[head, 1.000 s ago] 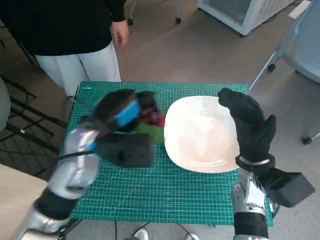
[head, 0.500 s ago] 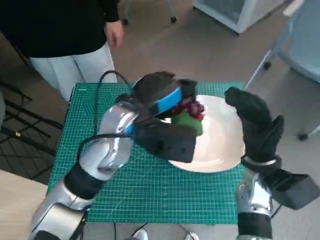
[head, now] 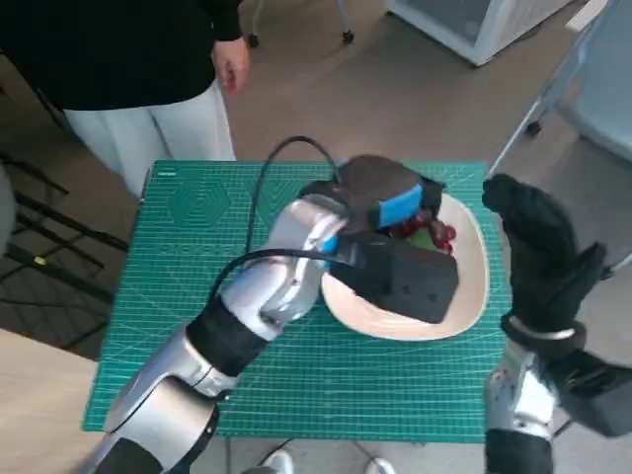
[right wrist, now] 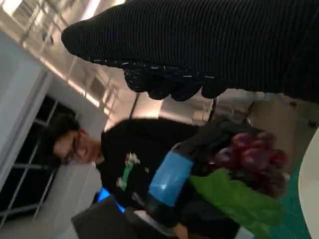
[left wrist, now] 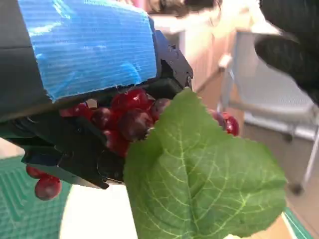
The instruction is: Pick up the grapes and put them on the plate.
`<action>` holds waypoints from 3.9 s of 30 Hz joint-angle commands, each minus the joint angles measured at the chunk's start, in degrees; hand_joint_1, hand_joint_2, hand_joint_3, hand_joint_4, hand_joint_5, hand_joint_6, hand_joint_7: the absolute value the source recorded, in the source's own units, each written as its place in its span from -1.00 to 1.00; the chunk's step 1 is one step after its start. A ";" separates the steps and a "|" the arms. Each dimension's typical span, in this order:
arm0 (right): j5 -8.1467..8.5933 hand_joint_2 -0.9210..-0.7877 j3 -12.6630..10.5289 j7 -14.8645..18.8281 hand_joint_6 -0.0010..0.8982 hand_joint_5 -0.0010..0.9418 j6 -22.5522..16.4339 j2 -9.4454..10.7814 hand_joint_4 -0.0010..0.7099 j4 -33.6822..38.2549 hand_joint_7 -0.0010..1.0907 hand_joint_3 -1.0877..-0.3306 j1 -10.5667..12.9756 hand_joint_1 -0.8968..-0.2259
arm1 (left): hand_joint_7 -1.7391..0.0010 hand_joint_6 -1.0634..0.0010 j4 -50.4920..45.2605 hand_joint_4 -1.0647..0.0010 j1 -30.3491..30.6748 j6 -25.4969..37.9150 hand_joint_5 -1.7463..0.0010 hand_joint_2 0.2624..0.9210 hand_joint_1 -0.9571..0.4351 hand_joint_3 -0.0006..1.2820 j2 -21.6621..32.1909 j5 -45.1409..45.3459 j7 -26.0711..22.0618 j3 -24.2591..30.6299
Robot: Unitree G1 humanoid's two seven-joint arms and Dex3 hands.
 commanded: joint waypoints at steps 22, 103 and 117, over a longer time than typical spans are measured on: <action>-2.74 -1.00 1.12 -5.66 -0.73 -1.00 -0.16 0.40 0.27 -2.64 -0.38 -0.02 3.85 -0.24 | -0.86 0.60 9.36 0.60 -3.46 -3.38 -0.89 1.00 0.38 -0.28 -3.46 -2.60 3.95 -0.13; -0.49 -1.00 3.85 -0.71 -0.72 -0.99 -1.95 2.05 0.30 7.89 -0.46 0.02 -3.24 -0.30 | 1.00 0.63 -0.43 0.70 34.91 -42.55 0.99 1.00 -0.27 -0.56 1.41 -62.75 -1.11 43.60; 0.23 -1.00 4.17 1.67 -0.68 -1.00 -0.98 2.62 0.29 8.24 -0.47 0.03 -3.46 -0.35 | 1.00 0.63 -3.79 0.62 38.74 -44.45 0.99 1.00 -0.25 -0.41 1.43 -60.00 0.62 43.16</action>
